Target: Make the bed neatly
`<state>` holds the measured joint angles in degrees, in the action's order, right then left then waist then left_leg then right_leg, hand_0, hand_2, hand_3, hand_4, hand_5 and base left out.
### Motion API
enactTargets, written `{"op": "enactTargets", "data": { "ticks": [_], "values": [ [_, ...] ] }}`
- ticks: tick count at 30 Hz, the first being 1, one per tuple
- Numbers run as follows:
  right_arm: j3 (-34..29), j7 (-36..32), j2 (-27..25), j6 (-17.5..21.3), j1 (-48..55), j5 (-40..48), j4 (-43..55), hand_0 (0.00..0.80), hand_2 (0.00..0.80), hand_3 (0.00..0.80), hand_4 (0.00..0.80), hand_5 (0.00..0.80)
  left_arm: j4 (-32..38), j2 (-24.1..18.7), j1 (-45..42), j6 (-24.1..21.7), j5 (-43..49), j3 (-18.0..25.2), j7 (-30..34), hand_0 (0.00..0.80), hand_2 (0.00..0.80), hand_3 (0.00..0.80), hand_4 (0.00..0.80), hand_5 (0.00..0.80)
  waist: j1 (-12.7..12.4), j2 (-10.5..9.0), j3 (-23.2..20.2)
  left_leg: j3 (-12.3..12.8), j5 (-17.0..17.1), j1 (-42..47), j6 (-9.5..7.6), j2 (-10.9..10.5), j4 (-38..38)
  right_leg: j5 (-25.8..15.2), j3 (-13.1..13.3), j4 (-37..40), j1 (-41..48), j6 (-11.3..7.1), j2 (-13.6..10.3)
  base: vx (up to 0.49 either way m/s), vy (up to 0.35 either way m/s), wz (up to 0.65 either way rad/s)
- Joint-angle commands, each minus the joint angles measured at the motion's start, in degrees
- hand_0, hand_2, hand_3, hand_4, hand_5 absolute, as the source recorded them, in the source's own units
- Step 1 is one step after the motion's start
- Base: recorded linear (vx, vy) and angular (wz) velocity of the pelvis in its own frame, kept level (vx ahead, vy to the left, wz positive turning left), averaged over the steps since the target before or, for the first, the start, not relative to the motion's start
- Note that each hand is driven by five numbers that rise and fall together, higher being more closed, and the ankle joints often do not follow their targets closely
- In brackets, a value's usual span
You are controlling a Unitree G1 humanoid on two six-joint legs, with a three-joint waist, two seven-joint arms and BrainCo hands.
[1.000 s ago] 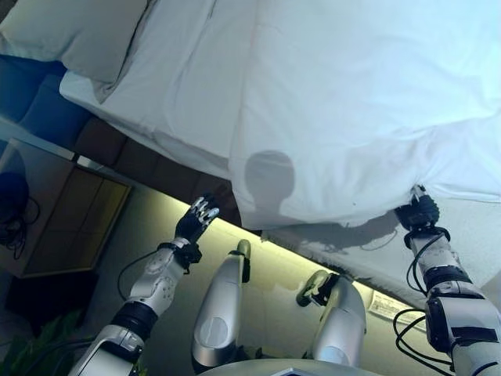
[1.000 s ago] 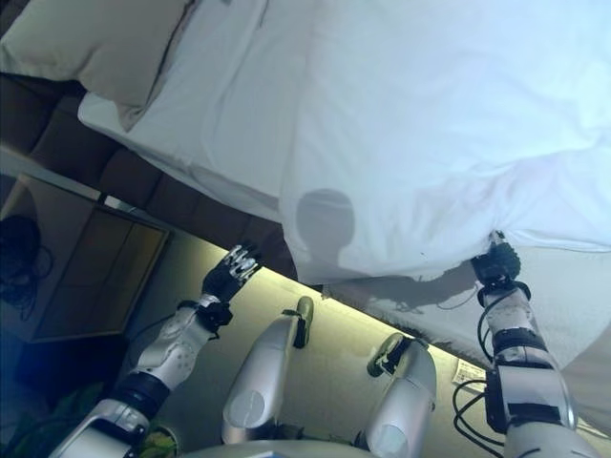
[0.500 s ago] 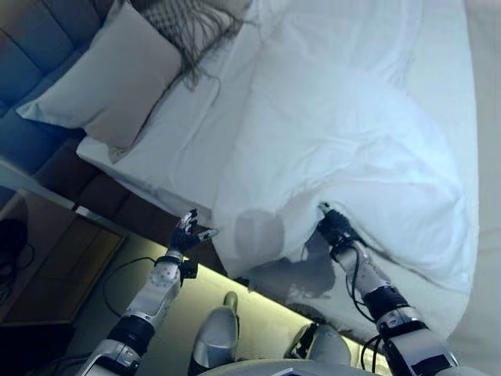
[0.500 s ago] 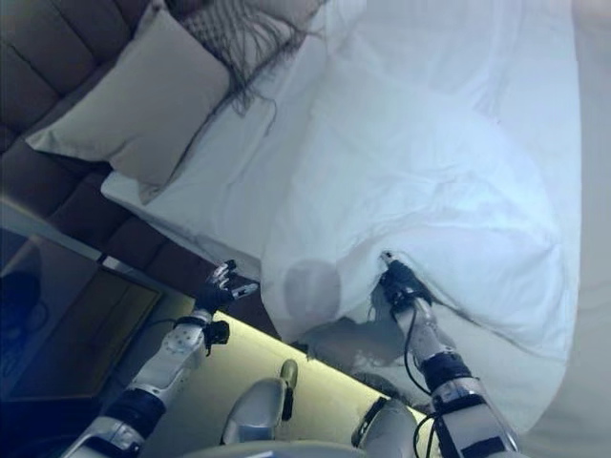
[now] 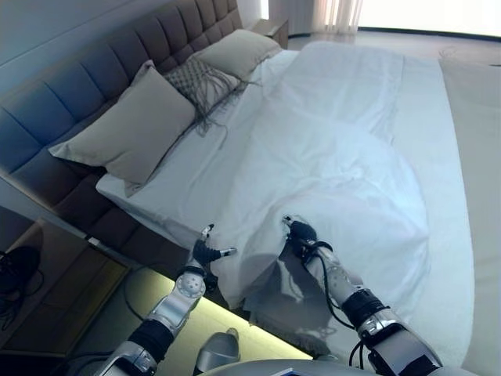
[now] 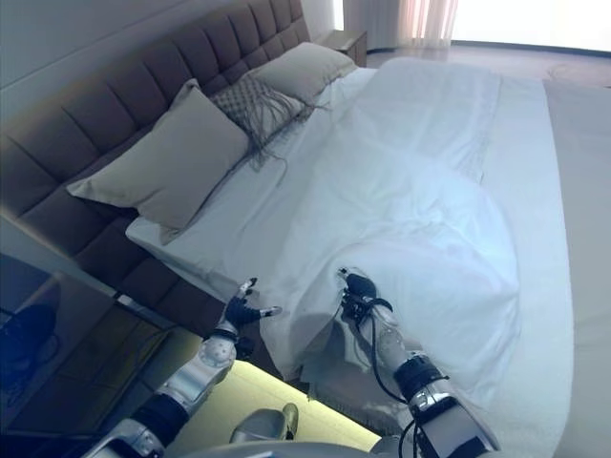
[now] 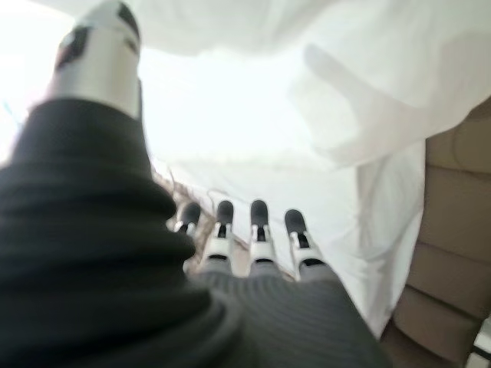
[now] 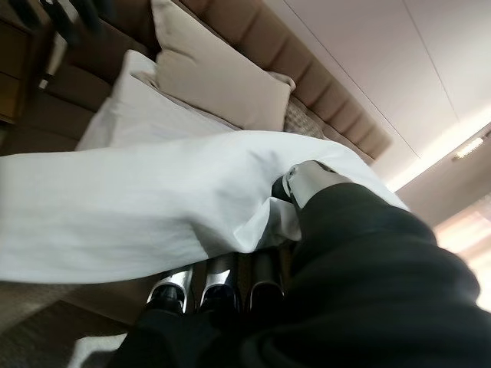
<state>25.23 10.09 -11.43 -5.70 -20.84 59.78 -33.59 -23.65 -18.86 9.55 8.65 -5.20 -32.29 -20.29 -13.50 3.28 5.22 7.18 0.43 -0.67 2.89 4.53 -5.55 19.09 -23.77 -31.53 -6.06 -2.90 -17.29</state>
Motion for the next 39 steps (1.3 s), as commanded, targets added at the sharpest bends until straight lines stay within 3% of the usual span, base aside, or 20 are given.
{"op": "enactTargets", "data": {
  "ticks": [1, 9, 14, 21, 26, 39],
  "values": [
    [0.4, -0.7, 7.2, 0.0, -11.7, 0.5, 3.9, 0.8, 0.8, 0.8, 0.8, 0.8, 2.4, -0.5, 8.2, 2.1, 0.5, -2.3, -2.0, 0.0, 0.0, 0.0, 0.0, 0.0, -1.4, -4.51, 0.4, 0.1, -1.0, 1.3, 1.67, 1.3, -1.6, -25.9, -1.2, 28.4, 10.2, -9.39, -3.7, 0.056, -0.015, 0.02],
    [1.3, 0.5, 10.3, 0.9, -14.5, 0.3, 0.8, 0.8, 0.8, 0.8, 0.8, 0.8, 1.4, 4.2, 11.2, 7.2, -2.0, -6.9, -2.1, 0.0, 0.0, 0.0, 0.0, 0.0, -1.4, -4.56, -0.3, 0.2, -1.8, 2.5, 1.13, 0.8, -1.4, -26.6, -2.0, 29.1, 11.3, -9.75, -4.2, 0.04, -0.028, 0.01],
    [0.1, 0.4, 9.5, -0.4, -14.9, 0.7, 1.5, 0.8, 0.8, 0.8, 0.8, 0.8, 0.4, 5.0, 10.8, 7.3, 3.4, -9.2, -1.6, 0.0, 0.0, 0.0, 0.0, 0.0, -1.2, -4.58, -0.1, 0.4, -2.0, 2.5, 1.14, 0.9, -1.7, -26.8, -2.7, 28.8, 11.4, -10.17, -4.9, 0.021, -0.029, 0.03],
    [0.3, 1.4, 9.4, -0.8, -13.8, 0.7, 3.2, 0.8, 0.8, 0.8, 0.8, 0.8, 0.6, 5.2, 12.3, 10.9, 6.6, -10.7, -5.9, 0.0, 0.0, 0.0, 0.0, 0.0, -0.8, -5.16, -0.3, 1.0, -2.3, 2.9, 1.24, 1.0, -1.5, -27.5, -3.1, 29.6, 11.6, -10.62, -5.3, 0.036, -0.041, -0.01],
    [0.1, 1.0, 9.6, -0.8, -13.3, 1.7, 2.8, 0.8, 0.8, 0.8, 0.8, 0.8, 1.1, 3.7, 13.0, 10.1, 15.1, -10.2, -6.4, 0.0, 0.0, 0.0, 0.0, 0.0, -1.0, -5.13, -0.4, 0.7, -2.5, 3.1, 1.29, 1.1, -2.0, -27.3, -3.3, 29.1, 12.0, -10.33, -5.5, 0.029, -0.01, 0.0],
    [-0.2, 0.8, 9.8, 0.5, -11.8, 2.8, 3.0, 0.8, 0.8, 0.8, 0.8, 0.8, 4.6, 2.5, 12.2, 7.2, 20.0, -13.5, 0.8, 0.0, 0.0, 0.0, 0.0, 0.0, -1.5, -5.4, -0.9, 0.4, -2.4, 3.7, 0.94, 0.8, -1.8, -27.8, -4.5, 28.3, 12.3, -10.26, -5.9, 0.021, -0.011, 0.0]
  ]
}}
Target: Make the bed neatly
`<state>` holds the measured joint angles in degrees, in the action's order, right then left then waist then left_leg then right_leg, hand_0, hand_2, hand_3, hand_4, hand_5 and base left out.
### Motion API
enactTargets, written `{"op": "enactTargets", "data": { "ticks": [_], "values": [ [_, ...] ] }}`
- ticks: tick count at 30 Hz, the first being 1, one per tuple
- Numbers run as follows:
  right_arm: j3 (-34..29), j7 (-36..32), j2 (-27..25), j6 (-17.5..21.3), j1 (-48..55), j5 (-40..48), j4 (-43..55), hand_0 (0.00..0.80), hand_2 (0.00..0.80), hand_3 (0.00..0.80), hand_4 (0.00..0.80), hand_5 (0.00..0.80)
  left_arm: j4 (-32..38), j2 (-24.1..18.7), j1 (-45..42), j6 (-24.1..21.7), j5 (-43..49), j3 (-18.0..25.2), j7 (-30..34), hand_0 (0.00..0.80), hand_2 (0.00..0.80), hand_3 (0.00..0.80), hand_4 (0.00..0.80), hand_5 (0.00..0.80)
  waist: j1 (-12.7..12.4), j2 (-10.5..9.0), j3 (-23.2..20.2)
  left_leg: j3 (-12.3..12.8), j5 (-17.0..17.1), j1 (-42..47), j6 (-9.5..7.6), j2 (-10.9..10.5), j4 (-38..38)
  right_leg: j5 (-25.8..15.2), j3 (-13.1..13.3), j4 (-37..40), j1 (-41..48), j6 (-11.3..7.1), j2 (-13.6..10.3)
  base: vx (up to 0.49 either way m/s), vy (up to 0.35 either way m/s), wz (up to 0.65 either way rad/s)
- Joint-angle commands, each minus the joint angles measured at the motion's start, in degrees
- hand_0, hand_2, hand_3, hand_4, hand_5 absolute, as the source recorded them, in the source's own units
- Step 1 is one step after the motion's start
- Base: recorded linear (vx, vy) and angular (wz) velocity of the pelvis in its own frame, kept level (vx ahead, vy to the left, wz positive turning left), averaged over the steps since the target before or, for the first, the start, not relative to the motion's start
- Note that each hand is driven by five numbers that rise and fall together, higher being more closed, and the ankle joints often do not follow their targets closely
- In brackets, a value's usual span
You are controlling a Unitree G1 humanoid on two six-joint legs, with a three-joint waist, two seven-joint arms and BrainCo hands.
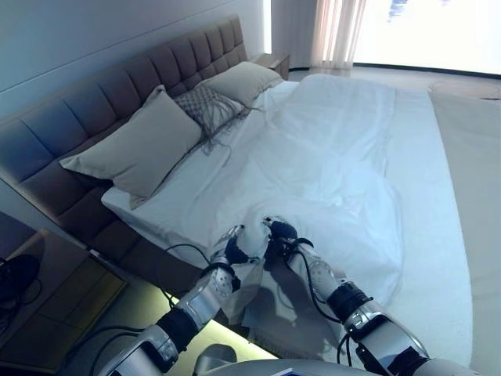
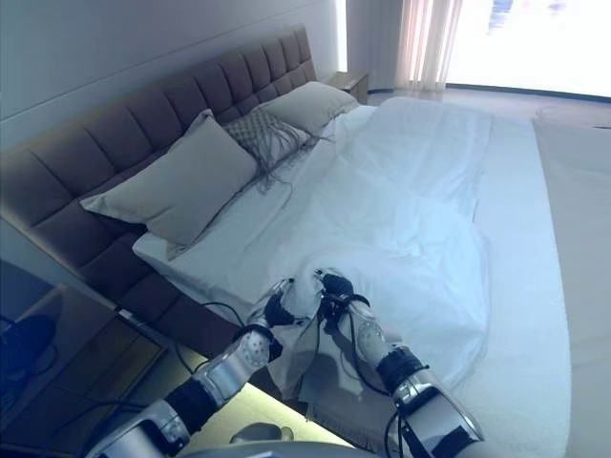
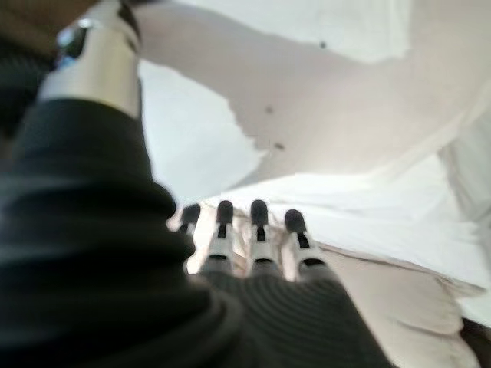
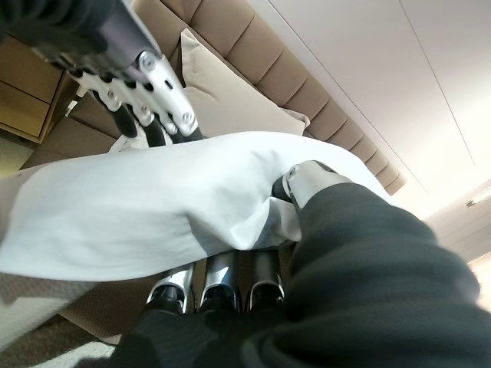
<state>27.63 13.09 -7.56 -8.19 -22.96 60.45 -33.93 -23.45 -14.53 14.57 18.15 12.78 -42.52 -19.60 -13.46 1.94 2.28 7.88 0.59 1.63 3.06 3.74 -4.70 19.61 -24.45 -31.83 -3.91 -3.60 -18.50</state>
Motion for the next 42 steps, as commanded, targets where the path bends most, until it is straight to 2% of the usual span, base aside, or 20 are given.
{"op": "enactTargets", "data": {
  "ticks": [1, 12, 16, 20, 27, 28, 29, 42],
  "values": [
    [-2.5, -1.7, 6.0, 3.1, -9.5, 2.2, 3.6, 0.8, 0.8, 0.8, 0.8, 0.8, 4.3, -1.8, 7.1, -2.7, 1.6, -3.5, 0.0, 0.0, 0.0, 0.0, 0.0, 0.0, -1.5, -3.91, 2.2, -0.2, -2.9, 1.8, 0.84, 1.8, -2.6, -28.1, -3.8, 28.5, 10.3, -9.72, -4.6, 0.021, -0.013, 0.03],
    [-3.0, -1.9, 5.7, 3.3, -10.2, 3.2, 2.7, 0.8, 0.8, 0.8, 0.8, 0.8, 3.7, -1.3, 6.1, -2.6, -0.8, -5.3, 0.0, 0.0, 0.0, 0.0, 0.0, 0.0, -1.3, -3.72, 2.7, -0.3, -2.4, 1.8, 0.78, 1.7, -2.4, -28.7, -4.0, 28.6, 10.1, -9.81, -4.8, -0.008, -0.003, 0.01],
    [-2.6, -1.3, 6.3, 3.1, -9.9, 3.0, 3.6, 0.8, 0.8, 0.8, 0.8, 0.8, 2.9, -0.8, 6.7, 0.0, -2.2, -5.6, -1.1, 0.0, 0.0, 0.0, 0.0, 0.0, -0.7, -3.63, 2.5, 0.4, -2.1, 2.2, 0.76, 1.8, -1.9, -28.8, -4.2, 28.5, 10.0, -9.92, -4.8, 0.0, 0.0, 0.0],
    [-2.4, 0.1, 7.1, 3.3, -10.6, 2.7, 4.8, 0.8, 0.8, 0.8, 0.8, 0.8, 2.7, 1.5, 9.3, 3.0, -4.5, -6.9, -2.4, 0.0, 0.0, 0.0, 0.0, 0.0, 0.1, -3.49, 2.7, 1.3, -1.7, 2.6, 0.91, 2.0, -1.2, -28.9, -5.1, 28.5, 10.4, -10.21, -4.5, 0.001, 0.003, 0.08],
    [-2.0, -0.8, 7.3, 1.9, -10.5, 2.0, 6.6, 0.8, 0.8, 0.8, 0.8, 0.8, 2.4, 3.2, 10.8, 4.7, -6.4, -6.0, -2.0, 0.0, 0.0, 0.0, 0.0, 0.0, 1.0, -3.52, 2.0, 1.4, -1.0, 3.4, 0.75, 1.7, 0.1, -29.0, -4.8, 29.5, 10.8, -10.27, -4.1, 0.01, 0.008, 0.02],
    [-1.9, -1.0, 7.4, 1.6, -10.2, 1.7, 7.1, 0.8, 0.8, 0.8, 0.8, 0.8, 2.5, 3.4, 10.8, 5.1, -7.0, -5.8, -1.8, 0.536, 0.536, 0.536, 0.536, 0.536, 1.2, -3.5, 1.9, 1.5, -1.0, 3.5, 0.71, 1.7, 0.3, -29.0, -4.7, 29.6, 10.9, -10.26, -4.0, 0.033, 0.015, 0.0],
    [-1.8, -1.2, 7.5, 1.5, -9.8, 1.6, 7.5, 0.8, 0.8, 0.8, 0.8, 0.8, 2.4, 3.6, 10.8, 5.1, -7.4, -5.6, -1.7, 0.8, 0.8, 0.8, 0.8, 0.8, 1.4, -3.47, 1.7, 1.6, -0.9, 3.7, 0.66, 1.7, 0.4, -29.0, -4.6, 29.6, 10.9, -10.25, -4.0, 0.0, 0.0, 0.0],
    [-0.8, -0.9, 8.4, -0.8, -6.9, 0.6, 9.7, 0.8, 0.8, 0.8, 0.8, 0.8, 1.9, 4.3, 10.3, 6.6, -10.7, -3.9, -3.9, 0.8, 0.8, 0.8, 0.8, 0.8, 2.8, -2.31, 0.2, 1.8, -0.1, 5.0, 0.41, 1.3, 2.1, -28.4, -4.2, 29.8, 11.6, -9.98, -3.5, 0.014, 0.03, -0.02]
  ]
}}
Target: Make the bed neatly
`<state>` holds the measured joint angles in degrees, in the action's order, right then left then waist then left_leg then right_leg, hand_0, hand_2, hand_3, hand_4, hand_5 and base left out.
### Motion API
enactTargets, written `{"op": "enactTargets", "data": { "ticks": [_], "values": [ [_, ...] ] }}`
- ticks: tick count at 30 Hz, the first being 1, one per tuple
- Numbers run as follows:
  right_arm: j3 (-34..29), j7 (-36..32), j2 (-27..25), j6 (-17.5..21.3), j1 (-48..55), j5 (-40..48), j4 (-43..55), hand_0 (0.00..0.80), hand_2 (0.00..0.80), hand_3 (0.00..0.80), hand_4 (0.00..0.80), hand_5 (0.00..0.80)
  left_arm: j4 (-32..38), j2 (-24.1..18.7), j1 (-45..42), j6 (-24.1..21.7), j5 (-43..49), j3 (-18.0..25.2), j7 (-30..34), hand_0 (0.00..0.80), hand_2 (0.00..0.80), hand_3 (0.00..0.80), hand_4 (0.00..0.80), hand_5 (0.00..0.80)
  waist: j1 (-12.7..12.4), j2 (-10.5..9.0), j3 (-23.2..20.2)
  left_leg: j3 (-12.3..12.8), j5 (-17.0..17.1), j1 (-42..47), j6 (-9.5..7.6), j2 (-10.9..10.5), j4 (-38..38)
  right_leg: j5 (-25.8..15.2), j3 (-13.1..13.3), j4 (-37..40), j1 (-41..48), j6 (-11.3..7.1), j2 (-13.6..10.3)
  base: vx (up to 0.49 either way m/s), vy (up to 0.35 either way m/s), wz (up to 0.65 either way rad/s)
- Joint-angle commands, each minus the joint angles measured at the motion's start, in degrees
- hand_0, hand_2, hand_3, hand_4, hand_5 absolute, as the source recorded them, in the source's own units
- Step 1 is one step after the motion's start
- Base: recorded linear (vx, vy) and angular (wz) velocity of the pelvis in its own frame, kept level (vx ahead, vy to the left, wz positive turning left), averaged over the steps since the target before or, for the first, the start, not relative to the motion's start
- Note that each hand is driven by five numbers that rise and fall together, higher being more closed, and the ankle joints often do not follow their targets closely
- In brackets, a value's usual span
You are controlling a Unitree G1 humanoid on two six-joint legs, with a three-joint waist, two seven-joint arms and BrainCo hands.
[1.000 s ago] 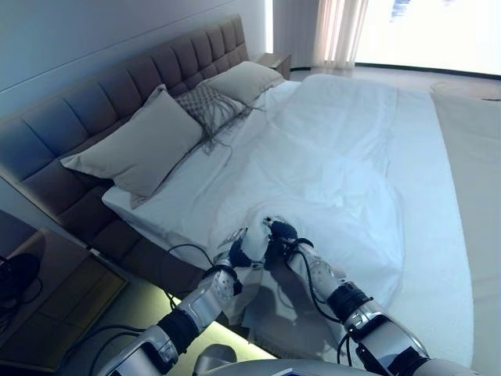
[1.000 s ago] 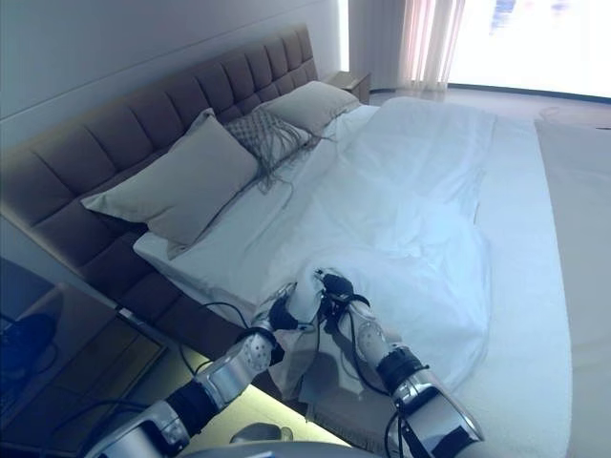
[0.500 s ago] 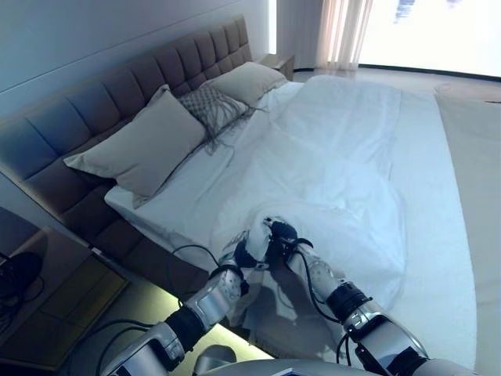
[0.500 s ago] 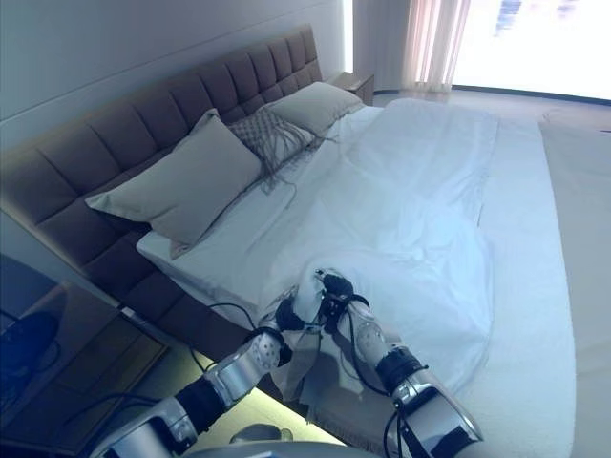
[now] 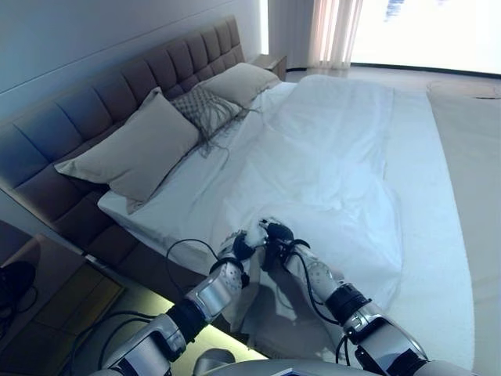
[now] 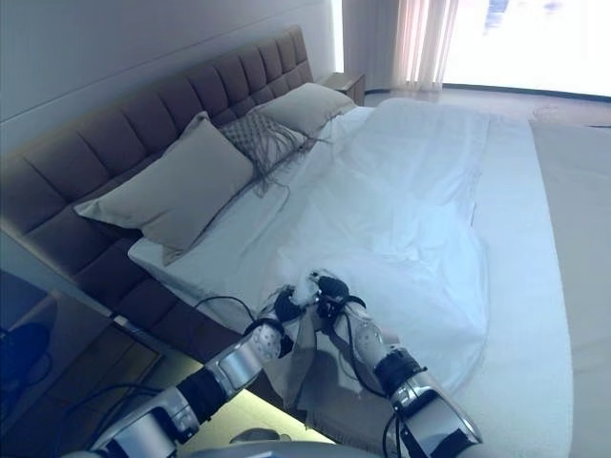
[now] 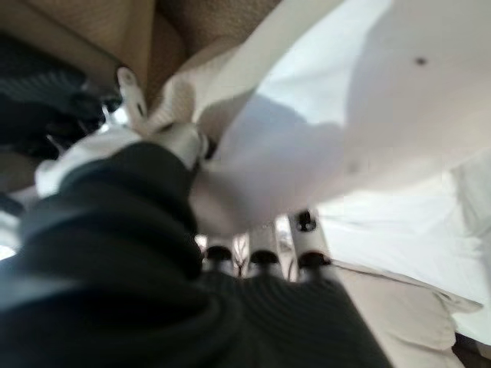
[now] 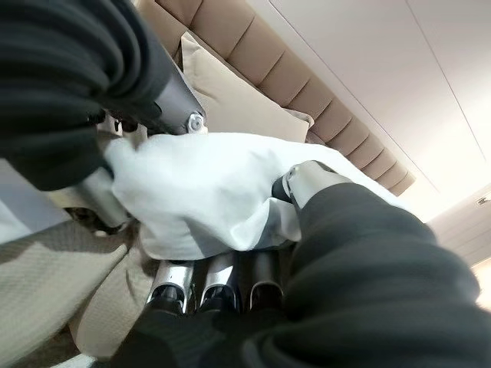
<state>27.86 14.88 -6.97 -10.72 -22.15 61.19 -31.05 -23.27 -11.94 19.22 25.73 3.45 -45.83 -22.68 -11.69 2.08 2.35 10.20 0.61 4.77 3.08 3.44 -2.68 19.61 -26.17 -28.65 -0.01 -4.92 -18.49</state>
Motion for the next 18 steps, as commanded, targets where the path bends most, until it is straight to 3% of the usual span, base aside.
{"op": "enactTargets", "data": {
  "ticks": [1, 8, 9, 10, 18],
  "values": [
    [-1.0, -2.7, 7.9, 1.7, -7.6, -0.2, 6.8, 0.8, 0.8, 0.8, 0.8, 0.8, 1.6, 1.7, 5.6, -1.1, -1.4, -0.4, -0.9, 0.8, 0.8, 0.8, 0.8, 0.8, 1.0, -2.38, 0.2, -0.5, -0.1, 1.9, 0.38, 1.6, 0.2, -28.4, -2.5, 26.6, 7.7, -8.62, -3.6, 0.014, 0.027, -0.04],
    [-0.5, -2.5, 8.4, 0.7, -6.3, -0.8, 6.6, 0.8, 0.8, 0.8, 0.8, 0.8, 1.3, 1.7, 5.8, -2.3, 0.1, 0.2, -1.5, 0.8, 0.8, 0.8, 0.8, 0.8, 0.8, -2.43, -0.1, -0.4, -0.1, 1.8, 0.33, 1.5, -0.1, -28.4, -2.7, 26.7, 8.0, -8.51, -3.6, 0.0, 0.0, 0.0],
    [-0.4, -2.5, 8.4, 0.4, -6.1, -0.6, 6.5, 0.436, 0.436, 0.436, 0.436, 0.436, 1.2, 1.6, 5.8, -2.2, 0.5, 0.5, -1.6, 0.8, 0.8, 0.8, 0.8, 0.8, 0.8, -2.48, -0.1, -0.4, -0.1, 1.8, 0.35, 1.6, -0.1, -28.4, -2.6, 26.7, 8.1, -8.47, -3.6, 0.0, 0.0, 0.0],
    [-0.3, -2.4, 8.4, 0.0, -5.9, -0.4, 6.5, 0.0, 0.0, 0.0, 0.0, 0.0, 1.2, 1.4, 5.7, -2.1, 0.8, 0.8, -1.9, 0.8, 0.8, 0.8, 0.8, 0.8, 0.9, -2.5, -0.2, -0.5, -0.1, 1.9, 0.36, 1.6, 0.0, -28.4, -2.6, 26.7, 8.0, -8.43, -3.6, 0.0, 0.0, 0.0],
    [0.8, -3.9, 7.5, -1.5, -2.9, 3.0, 9.1, 0.0, 0.0, 0.0, 0.0, 0.0, 0.8, -1.3, 4.1, -2.5, 2.6, 4.3, -4.3, 0.8, 0.8, 0.8, 0.8, 0.8, 1.0, -2.71, -0.5, -0.5, 0.2, 1.8, 0.36, 1.9, 0.2, -28.0, -1.5, 26.6, 7.9, -7.79, -2.6, -0.006, -0.008, 0.0]
  ]
}}
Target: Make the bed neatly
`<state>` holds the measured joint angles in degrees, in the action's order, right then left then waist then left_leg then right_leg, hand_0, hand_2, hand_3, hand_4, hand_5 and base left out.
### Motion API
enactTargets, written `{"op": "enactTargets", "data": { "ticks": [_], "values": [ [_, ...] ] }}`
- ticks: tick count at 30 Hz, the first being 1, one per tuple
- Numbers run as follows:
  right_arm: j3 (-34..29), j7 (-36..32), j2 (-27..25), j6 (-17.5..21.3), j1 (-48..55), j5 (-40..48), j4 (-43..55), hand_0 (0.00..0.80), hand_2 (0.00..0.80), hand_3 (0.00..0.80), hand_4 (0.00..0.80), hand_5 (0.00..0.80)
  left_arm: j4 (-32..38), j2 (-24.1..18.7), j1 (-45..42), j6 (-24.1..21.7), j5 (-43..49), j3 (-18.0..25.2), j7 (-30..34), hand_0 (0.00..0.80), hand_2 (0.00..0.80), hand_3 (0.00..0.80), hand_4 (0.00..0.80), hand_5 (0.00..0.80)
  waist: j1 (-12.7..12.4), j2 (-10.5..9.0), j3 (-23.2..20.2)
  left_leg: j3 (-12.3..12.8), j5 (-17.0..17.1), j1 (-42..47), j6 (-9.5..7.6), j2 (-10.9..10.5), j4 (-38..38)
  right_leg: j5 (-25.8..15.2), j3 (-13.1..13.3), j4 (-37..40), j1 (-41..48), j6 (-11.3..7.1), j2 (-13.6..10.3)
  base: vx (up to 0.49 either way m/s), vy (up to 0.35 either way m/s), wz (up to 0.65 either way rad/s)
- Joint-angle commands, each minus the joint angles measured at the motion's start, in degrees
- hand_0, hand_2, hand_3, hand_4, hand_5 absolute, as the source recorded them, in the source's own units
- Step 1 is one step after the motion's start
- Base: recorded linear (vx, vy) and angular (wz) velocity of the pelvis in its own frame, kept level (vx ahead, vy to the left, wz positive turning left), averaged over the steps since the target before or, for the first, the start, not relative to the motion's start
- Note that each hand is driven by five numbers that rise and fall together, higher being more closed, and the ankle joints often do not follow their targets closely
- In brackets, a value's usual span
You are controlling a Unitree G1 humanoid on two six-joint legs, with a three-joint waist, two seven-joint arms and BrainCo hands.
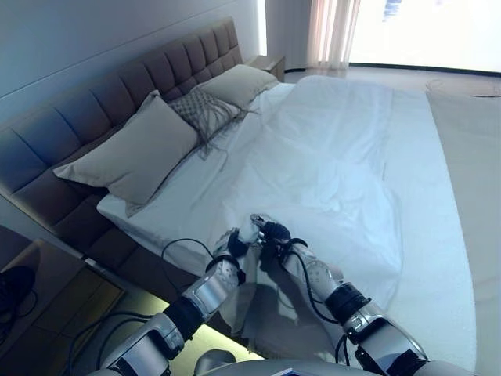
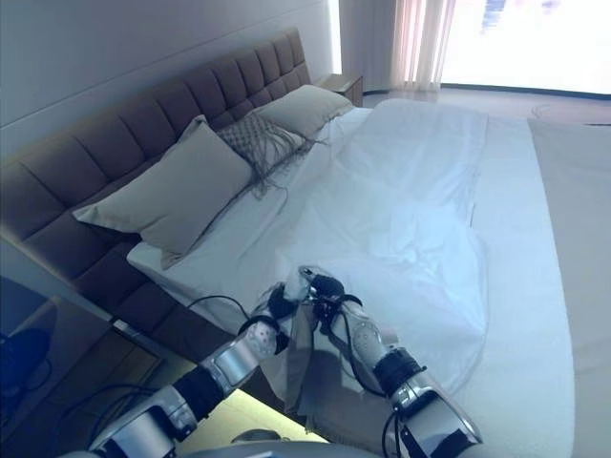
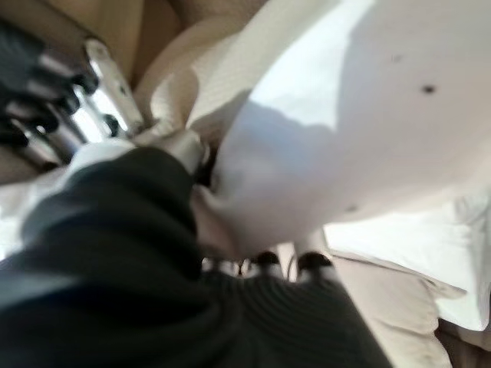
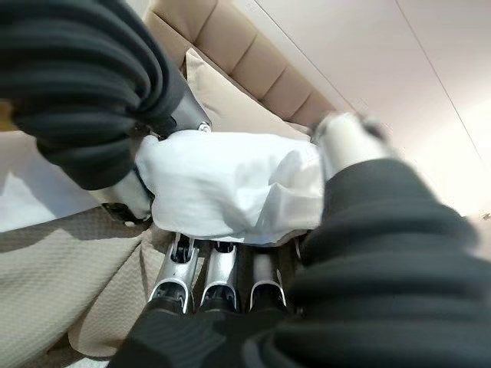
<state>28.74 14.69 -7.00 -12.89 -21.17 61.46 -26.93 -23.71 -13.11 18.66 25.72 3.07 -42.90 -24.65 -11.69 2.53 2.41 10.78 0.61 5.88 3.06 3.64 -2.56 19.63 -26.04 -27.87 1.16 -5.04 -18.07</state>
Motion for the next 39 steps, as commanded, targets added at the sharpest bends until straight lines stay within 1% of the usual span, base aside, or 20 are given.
{"op": "enactTargets", "data": {
  "ticks": [1, 7, 11, 15, 17, 21, 24, 27, 29, 32, 35, 39],
  "values": [
    [-0.1, -4.1, 7.5, 0.4, -3.3, 3.0, 5.6, 0.0, 0.0, 0.0, 0.0, 0.0, 1.2, -0.5, 4.2, -2.6, 3.4, 2.0, -2.7, 0.8, 0.8, 0.8, 0.8, 0.8, 1.0, -3.14, -0.5, -1.1, 0.3, 0.7, 0.34, 1.7, 0.2, -27.9, -1.5, 25.8, 6.7, -7.57, -2.9, 0.0, 0.0, 0.0],
    [0.4, -5.8, 6.3, -1.1, 0.3, 4.8, 8.6, 0.0, 0.0, 0.0, 0.0, 0.0, 0.3, -3.0, 2.3, -3.1, 6.3, 5.6, -3.7, 0.8, 0.8, 0.8, 0.8, 0.8, 1.4, -2.88, -0.6, -1.1, 0.6, 0.4, 0.47, 1.6, 0.1, -27.7, -1.0, 25.7, 6.5, -7.27, -2.5, 0.0, 0.0, 0.0],
    [0.8, -6.7, 5.0, -2.3, 2.5, 6.4, 10.5, 0.0, 0.0, 0.0, 0.0, 0.0, -2.0, -4.3, 1.2, -4.3, 9.1, 8.8, -4.5, 0.8, 0.8, 0.8, 0.8, 0.8, 2.1, -2.6, -0.8, -0.7, 1.0, 0.4, 0.64, 1.7, 0.3, -27.5, -0.6, 25.7, 6.3, -7.06, -2.3, 0.0, 0.0, 0.0],
    [1.5, -7.6, 3.8, -1.7, 4.3, 6.8, 11.5, 0.0, 0.0, 0.0, 0.0, 0.0, -3.9, -5.3, 1.0, -5.0, 11.1, 11.4, -6.2, 0.8, 0.8, 0.8, 0.8, 0.8, 2.9, -2.3, -1.2, -0.1, 1.4, 0.5, 0.78, 1.8, 0.7, -27.5, -0.1, 26.0, 6.2, -6.99, -2.1, -0.008, 0.005, -0.05],
    [1.2, -9.2, 2.8, -1.9, 5.6, 7.4, 12.5, 0.0, 0.0, 0.0, 0.0, 0.0, -5.1, -6.0, 0.8, -5.2, 11.4, 13.8, -7.3, 0.8, 0.8, 0.8, 0.8, 0.8, 3.7, -1.93, -1.3, 0.3, 1.5, 0.8, 0.84, 1.8, 1.0, -27.4, 0.3, 26.2, 6.2, -6.8, -1.9, -0.019, 0.025, -0.18],
    [0.5, -11.2, 0.0, -4.3, 9.1, 7.8, 16.2, 0.0, 0.0, 0.0, 0.0, 0.0, -7.2, -7.1, -0.2, -7.8, 10.0, 17.4, -8.9, 0.8, 0.8, 0.8, 0.8, 0.8, 5.1, -1.39, -1.6, 0.9, 1.7, 0.2, 1.08, 1.6, 1.0, -27.3, 1.2, 25.9, 5.2, -6.66, -2.1, -0.035, 0.051, -0.16],
    [-0.3, -10.6, -2.1, -5.9, 12.3, 6.0, 17.9, 0.0, 0.0, 0.0, 0.0, 0.0, -7.7, -7.1, -1.4, -9.7, 10.0, 19.1, -9.6, 0.8, 0.8, 0.8, 0.8, 0.8, 6.2, -1.12, -1.3, 1.0, 1.7, -0.5, 0.99, 1.3, 0.8, -27.1, 2.0, 25.2, 4.0, -6.66, -2.3, -0.059, 0.042, -0.12],
    [-0.8, -11.4, -3.9, -6.1, 15.5, 4.4, 18.4, 0.0, 0.0, 0.0, 0.0, 0.0, -7.4, -6.9, -2.8, -10.8, 10.1, 20.2, -10.6, 0.8, 0.8, 0.8, 0.8, 0.8, 6.9, -1.17, -0.9, 1.2, 1.5, -1.0, 0.84, 1.2, 0.4, -26.9, 2.8, 24.9, 3.1, -6.75, -2.2, -0.06, 0.002, -0.15],
    [-1.5, -11.5, -4.9, -6.4, 17.9, 4.0, 17.6, 0.0, 0.0, 0.0, 0.0, 0.0, -7.6, -6.5, -3.9, -12.0, 10.6, 21.2, -11.3, 0.8, 0.8, 0.8, 0.8, 0.8, 7.5, -1.27, -0.4, 1.5, 1.3, -0.9, 0.76, 1.3, 0.4, -26.6, 3.4, 24.8, 2.9, -6.85, -1.9, -0.048, -0.032, -0.2],
    [-3.0, -13.8, -5.7, -6.7, 20.1, 4.1, 15.0, 0.0, 0.0, 0.0, 0.0, 0.0, -8.7, -6.4, -4.2, -13.1, 10.9, 22.5, -12.0, 0.8, 0.8, 0.8, 0.8, 0.8, 8.3, -1.62, -0.3, 1.9, 1.6, -1.4, 0.81, 1.8, 0.5, -26.7, 3.9, 25.1, 2.2, -6.94, -1.4, -0.045, -0.056, -0.08],
    [-4.6, -16.5, -6.6, -6.0, 22.0, 4.4, 13.7, 0.0, 0.0, 0.0, 0.0, 0.0, -9.3, -6.9, -4.5, -14.0, 11.2, 23.6, -12.2, 0.8, 0.8, 0.8, 0.8, 0.8, 8.9, -1.93, 0.0, 2.2, 1.7, -1.5, 1.01, 2.2, 0.4, -26.6, 4.1, 25.3, 2.0, -7.06, -1.0, -0.028, -0.054, -0.22],
    [-8.1, -18.0, -8.0, -2.2, 23.6, 5.5, 13.6, 0.0, 0.0, 0.0, 0.0, 0.0, -10.5, -7.4, -4.4, -14.6, 11.4, 25.3, -12.3, 0.8, 0.8, 0.8, 0.8, 0.8, 9.9, -2.29, 0.2, 2.4, 1.9, -1.3, 1.25, 2.5, 0.3, -26.5, 4.5, 25.5, 2.1, -7.18, -0.6, -0.001, -0.04, -0.04]
  ]
}}
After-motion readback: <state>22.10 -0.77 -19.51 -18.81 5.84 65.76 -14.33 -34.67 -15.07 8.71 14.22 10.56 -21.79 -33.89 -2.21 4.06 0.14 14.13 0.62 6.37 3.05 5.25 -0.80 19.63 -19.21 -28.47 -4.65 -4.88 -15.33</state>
